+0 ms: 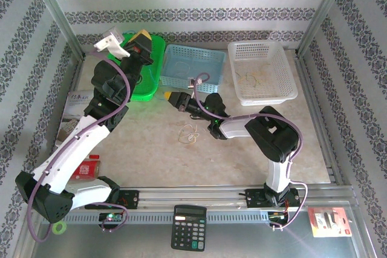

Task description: Untangle the cables

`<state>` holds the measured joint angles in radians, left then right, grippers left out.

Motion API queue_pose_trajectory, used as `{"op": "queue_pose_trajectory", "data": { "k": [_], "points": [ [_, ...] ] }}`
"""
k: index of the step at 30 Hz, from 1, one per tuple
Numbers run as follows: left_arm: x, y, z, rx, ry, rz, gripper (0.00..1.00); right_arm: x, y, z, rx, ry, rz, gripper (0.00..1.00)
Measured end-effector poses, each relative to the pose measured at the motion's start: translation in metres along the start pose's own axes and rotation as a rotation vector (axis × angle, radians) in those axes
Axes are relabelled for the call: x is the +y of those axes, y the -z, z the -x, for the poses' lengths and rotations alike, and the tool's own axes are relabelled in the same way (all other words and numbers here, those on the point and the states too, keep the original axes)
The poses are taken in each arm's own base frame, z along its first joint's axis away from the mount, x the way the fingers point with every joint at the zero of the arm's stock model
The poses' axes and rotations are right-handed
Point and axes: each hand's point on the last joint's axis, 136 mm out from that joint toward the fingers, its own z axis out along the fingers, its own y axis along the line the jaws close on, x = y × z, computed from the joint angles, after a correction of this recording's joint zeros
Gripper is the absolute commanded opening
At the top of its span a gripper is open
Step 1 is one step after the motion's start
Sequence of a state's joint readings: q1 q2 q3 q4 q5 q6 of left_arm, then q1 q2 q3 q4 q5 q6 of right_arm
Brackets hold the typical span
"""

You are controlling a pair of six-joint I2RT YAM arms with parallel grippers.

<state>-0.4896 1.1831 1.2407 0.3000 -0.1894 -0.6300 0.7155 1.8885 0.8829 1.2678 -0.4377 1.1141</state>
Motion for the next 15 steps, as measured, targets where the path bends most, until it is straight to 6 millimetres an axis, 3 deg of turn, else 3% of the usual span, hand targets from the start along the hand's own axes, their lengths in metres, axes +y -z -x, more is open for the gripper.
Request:
{"op": "queue_pose_trajectory", "data": {
  "k": [6, 11, 15],
  "points": [
    [-0.004, -0.01, 0.002, -0.002, -0.052, 0.003, 0.0, -0.013, 0.01, -0.01, 0.02, -0.022, -0.031, 0.0],
    [-0.019, -0.033, 0.026, -0.028, -0.141, -0.008, 0.0, -0.044, 0.033, -0.03, 0.056, -0.05, -0.12, 0.0],
    [-0.011, -0.049, 0.033, 0.0, -0.212, 0.019, 0.0, -0.043, 0.036, -0.031, 0.049, -0.032, -0.107, 0.0]
  ]
}}
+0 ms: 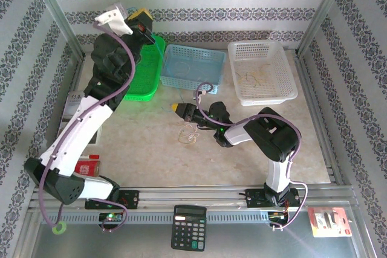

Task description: Untangle the cables

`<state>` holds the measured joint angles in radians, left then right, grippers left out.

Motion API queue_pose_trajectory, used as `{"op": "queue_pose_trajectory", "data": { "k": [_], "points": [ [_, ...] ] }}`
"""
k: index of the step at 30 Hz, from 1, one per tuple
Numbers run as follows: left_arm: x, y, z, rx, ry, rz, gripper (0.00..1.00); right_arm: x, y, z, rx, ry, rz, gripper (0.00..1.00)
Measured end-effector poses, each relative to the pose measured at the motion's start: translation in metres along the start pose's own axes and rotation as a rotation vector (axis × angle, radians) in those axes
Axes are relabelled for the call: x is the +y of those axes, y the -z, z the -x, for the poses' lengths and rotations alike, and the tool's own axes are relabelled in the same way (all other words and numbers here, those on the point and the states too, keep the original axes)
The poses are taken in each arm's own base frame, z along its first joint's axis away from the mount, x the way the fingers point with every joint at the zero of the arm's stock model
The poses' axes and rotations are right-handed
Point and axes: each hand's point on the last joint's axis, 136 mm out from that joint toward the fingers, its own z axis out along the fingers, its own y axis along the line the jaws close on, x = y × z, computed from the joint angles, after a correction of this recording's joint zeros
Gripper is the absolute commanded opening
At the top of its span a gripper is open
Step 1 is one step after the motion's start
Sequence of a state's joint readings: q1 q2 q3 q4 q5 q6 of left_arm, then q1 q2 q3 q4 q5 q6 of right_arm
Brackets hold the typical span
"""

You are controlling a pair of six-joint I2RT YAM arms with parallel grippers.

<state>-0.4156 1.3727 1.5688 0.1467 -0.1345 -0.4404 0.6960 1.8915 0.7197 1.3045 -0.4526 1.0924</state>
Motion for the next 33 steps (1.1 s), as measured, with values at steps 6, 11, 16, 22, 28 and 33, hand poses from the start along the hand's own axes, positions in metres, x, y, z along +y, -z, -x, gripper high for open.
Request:
{"op": "queue_pose_trajectory", "data": {
  "k": [6, 11, 16, 22, 28, 33],
  "points": [
    [0.011, -0.025, 0.005, 0.007, -0.065, 0.014, 0.0, -0.008, 0.003, -0.002, 0.015, -0.004, -0.028, 0.46],
    [0.014, -0.031, 0.029, -0.04, -0.109, 0.009, 0.0, -0.011, 0.015, 0.016, -0.002, 0.001, -0.076, 0.51],
    [0.034, -0.039, 0.055, -0.095, -0.152, 0.048, 0.0, 0.01, 0.034, 0.049, -0.064, 0.046, -0.066, 0.51],
    [0.067, -0.056, 0.051, -0.087, -0.225, 0.106, 0.0, 0.022, 0.056, 0.069, -0.097, 0.078, -0.096, 0.52],
    [0.111, -0.077, 0.031, -0.049, -0.264, 0.17, 0.0, 0.049, 0.076, 0.073, -0.079, 0.168, -0.145, 0.52],
    [0.137, -0.092, 0.008, -0.001, -0.287, 0.203, 0.0, 0.072, 0.097, 0.072, -0.071, 0.255, -0.186, 0.53]
  ]
}}
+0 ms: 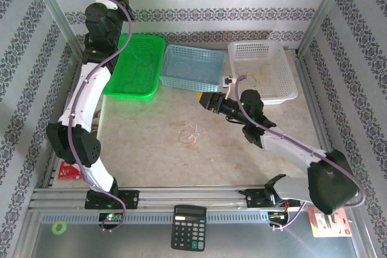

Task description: Untangle the cables

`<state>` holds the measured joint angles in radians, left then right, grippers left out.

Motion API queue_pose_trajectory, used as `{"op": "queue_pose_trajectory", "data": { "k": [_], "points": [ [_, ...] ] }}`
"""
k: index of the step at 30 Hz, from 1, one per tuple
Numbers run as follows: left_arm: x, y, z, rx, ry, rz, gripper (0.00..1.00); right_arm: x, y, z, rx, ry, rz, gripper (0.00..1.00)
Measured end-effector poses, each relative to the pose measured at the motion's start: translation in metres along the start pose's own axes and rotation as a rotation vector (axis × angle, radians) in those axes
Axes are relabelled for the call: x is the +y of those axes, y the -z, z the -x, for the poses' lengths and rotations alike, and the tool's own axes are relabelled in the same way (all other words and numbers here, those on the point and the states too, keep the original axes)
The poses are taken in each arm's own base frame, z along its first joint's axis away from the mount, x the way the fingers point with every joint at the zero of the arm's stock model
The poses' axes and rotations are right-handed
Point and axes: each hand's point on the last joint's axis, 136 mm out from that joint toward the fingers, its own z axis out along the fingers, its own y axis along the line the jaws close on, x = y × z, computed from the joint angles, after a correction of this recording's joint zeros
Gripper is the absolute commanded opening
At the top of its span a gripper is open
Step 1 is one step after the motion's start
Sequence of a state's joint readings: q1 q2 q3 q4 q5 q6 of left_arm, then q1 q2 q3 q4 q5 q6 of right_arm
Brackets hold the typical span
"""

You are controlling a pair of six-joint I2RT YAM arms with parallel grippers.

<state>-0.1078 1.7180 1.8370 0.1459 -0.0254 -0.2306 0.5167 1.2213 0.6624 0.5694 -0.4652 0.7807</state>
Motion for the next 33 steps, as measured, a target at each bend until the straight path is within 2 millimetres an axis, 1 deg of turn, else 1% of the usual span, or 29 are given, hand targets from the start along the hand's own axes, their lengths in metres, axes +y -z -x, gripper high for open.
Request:
{"op": "queue_pose_trajectory", "data": {
  "k": [4, 9, 12, 14, 16, 17, 18, 19, 21, 23, 24, 26, 27, 29, 33],
  "points": [
    [0.013, -0.014, -0.022, 0.035, -0.027, 0.025, 0.0, 0.006, 0.021, -0.001, 0.004, 0.058, -0.047, 0.54],
    [0.034, -0.036, -0.053, 0.084, -0.064, 0.061, 0.0, 0.001, 0.046, -0.014, 0.027, 0.098, -0.124, 0.56],
    [0.053, -0.05, -0.081, 0.139, -0.084, 0.089, 0.0, -0.009, 0.058, -0.025, 0.047, 0.106, -0.177, 0.56],
    [0.066, -0.058, -0.106, 0.197, -0.091, 0.1, 0.0, -0.018, 0.065, -0.034, 0.064, 0.107, -0.215, 0.56],
    [0.076, -0.061, -0.134, 0.265, -0.093, 0.113, 0.08, -0.027, 0.07, -0.043, 0.083, 0.099, -0.251, 0.56],
    [0.081, -0.061, -0.15, 0.307, -0.094, 0.116, 0.14, -0.033, 0.073, -0.048, 0.092, 0.096, -0.27, 0.56],
    [0.085, -0.061, -0.164, 0.348, -0.095, 0.116, 0.23, -0.037, 0.075, -0.053, 0.103, 0.095, -0.287, 0.56],
    [0.087, -0.06, -0.176, 0.381, -0.097, 0.115, 0.35, -0.041, 0.077, -0.057, 0.113, 0.094, -0.301, 0.56],
    [0.089, -0.057, -0.197, 0.447, -0.091, 0.111, 0.63, -0.048, 0.08, -0.065, 0.132, 0.091, -0.328, 0.56],
    [0.091, -0.052, -0.212, 0.503, -0.088, 0.111, 0.82, -0.054, 0.082, -0.07, 0.146, 0.086, -0.352, 0.56],
    [0.091, -0.05, -0.218, 0.529, -0.085, 0.109, 0.89, -0.057, 0.083, -0.072, 0.152, 0.083, -0.364, 0.56],
    [0.09, -0.045, -0.224, 0.573, -0.079, 0.107, 0.98, -0.061, 0.084, -0.074, 0.155, 0.081, -0.381, 0.56],
    [0.089, -0.044, -0.224, 0.592, -0.074, 0.105, 1.0, -0.063, 0.085, -0.074, 0.155, 0.08, -0.388, 0.56],
    [0.085, -0.044, -0.219, 0.614, -0.064, 0.097, 1.0, -0.065, 0.085, -0.074, 0.156, 0.08, -0.4, 0.56],
    [0.075, -0.044, -0.196, 0.616, -0.042, 0.075, 1.0, -0.076, 0.083, -0.081, 0.183, 0.066, -0.431, 0.56]
  ]
}}
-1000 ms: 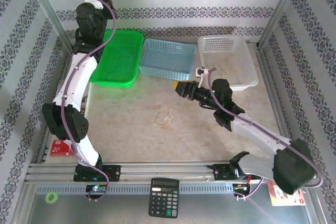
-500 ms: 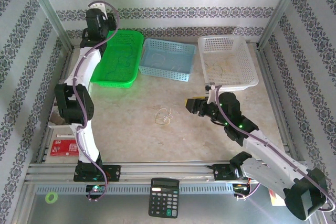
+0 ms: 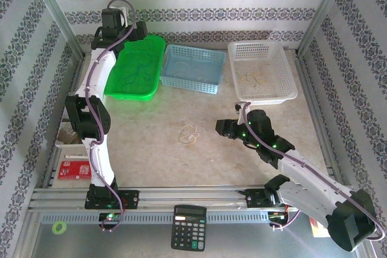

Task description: Untangle the cables

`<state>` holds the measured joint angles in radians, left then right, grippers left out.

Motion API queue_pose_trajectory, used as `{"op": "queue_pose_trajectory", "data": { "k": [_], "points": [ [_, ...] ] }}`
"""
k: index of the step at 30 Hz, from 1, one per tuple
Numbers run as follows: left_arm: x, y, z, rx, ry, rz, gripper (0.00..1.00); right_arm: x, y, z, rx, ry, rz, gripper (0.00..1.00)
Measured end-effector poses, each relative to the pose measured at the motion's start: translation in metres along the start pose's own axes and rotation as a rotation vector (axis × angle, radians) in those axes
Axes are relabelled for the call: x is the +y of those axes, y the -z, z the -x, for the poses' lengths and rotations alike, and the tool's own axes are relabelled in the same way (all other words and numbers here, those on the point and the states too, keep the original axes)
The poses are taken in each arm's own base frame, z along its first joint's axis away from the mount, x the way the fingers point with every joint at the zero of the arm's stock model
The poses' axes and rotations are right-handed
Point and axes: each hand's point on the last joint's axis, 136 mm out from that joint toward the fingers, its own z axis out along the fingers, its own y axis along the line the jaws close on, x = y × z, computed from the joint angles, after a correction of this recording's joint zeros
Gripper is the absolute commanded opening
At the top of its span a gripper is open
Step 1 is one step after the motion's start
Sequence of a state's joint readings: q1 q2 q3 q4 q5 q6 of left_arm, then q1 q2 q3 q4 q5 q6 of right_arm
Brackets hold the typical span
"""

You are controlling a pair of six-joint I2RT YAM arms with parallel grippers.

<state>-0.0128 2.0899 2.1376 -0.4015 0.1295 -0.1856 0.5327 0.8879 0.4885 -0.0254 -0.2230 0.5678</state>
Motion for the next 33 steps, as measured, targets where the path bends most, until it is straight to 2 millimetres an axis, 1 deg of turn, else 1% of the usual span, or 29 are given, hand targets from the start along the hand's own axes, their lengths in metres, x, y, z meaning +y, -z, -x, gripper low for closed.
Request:
{"op": "queue_pose_trajectory", "data": {
  "k": [2, 4, 7, 10, 13, 15, 17, 19, 21, 23, 27, 29, 30, 33],
  "points": [
    [-0.005, 0.004, 0.003, 0.004, 0.016, -0.023, 1.0, -0.004, -0.004, -0.004, 0.018, -0.005, -0.014, 0.56],
    [-0.009, 0.006, -0.002, 0.031, 0.04, -0.048, 1.0, -0.007, -0.007, -0.007, 0.033, -0.01, -0.025, 0.56],
    [-0.019, 0.012, -0.015, 0.079, 0.075, -0.092, 1.0, -0.011, -0.011, -0.01, 0.046, -0.014, -0.039, 0.56],
    [-0.036, 0.026, -0.034, 0.132, 0.092, -0.142, 1.0, -0.016, -0.016, -0.013, 0.061, -0.02, -0.053, 0.57],
    [-0.066, 0.052, -0.062, 0.192, 0.09, -0.206, 1.0, -0.022, -0.022, -0.017, 0.079, -0.029, -0.069, 0.57],
    [-0.091, 0.075, -0.085, 0.227, 0.078, -0.259, 1.0, -0.024, -0.026, -0.02, 0.093, -0.033, -0.075, 0.57],
    [-0.112, 0.098, -0.108, 0.25, 0.077, -0.311, 1.0, -0.027, -0.031, -0.024, 0.11, -0.039, -0.08, 0.57],
    [-0.125, 0.117, -0.132, 0.265, 0.094, -0.352, 1.0, -0.029, -0.035, -0.028, 0.125, -0.043, -0.083, 0.57],
    [-0.126, 0.13, -0.157, 0.282, 0.131, -0.366, 1.0, -0.031, -0.04, -0.031, 0.143, -0.045, -0.085, 0.57],
    [-0.121, 0.137, -0.182, 0.302, 0.178, -0.363, 1.0, -0.031, -0.045, -0.034, 0.164, -0.035, -0.083, 0.57],
    [-0.107, 0.142, -0.228, 0.347, 0.276, -0.33, 1.0, -0.023, -0.057, -0.038, 0.211, 0.037, -0.068, 0.56],
    [-0.104, 0.143, -0.239, 0.359, 0.306, -0.316, 1.0, -0.019, -0.064, -0.039, 0.235, 0.077, -0.062, 0.55],
    [-0.104, 0.143, -0.24, 0.358, 0.32, -0.316, 1.0, -0.017, -0.068, -0.04, 0.249, 0.099, -0.06, 0.54],
    [-0.106, 0.143, -0.231, 0.326, 0.34, -0.328, 1.0, -0.015, -0.079, -0.044, 0.285, 0.155, -0.067, 0.52]
  ]
}}
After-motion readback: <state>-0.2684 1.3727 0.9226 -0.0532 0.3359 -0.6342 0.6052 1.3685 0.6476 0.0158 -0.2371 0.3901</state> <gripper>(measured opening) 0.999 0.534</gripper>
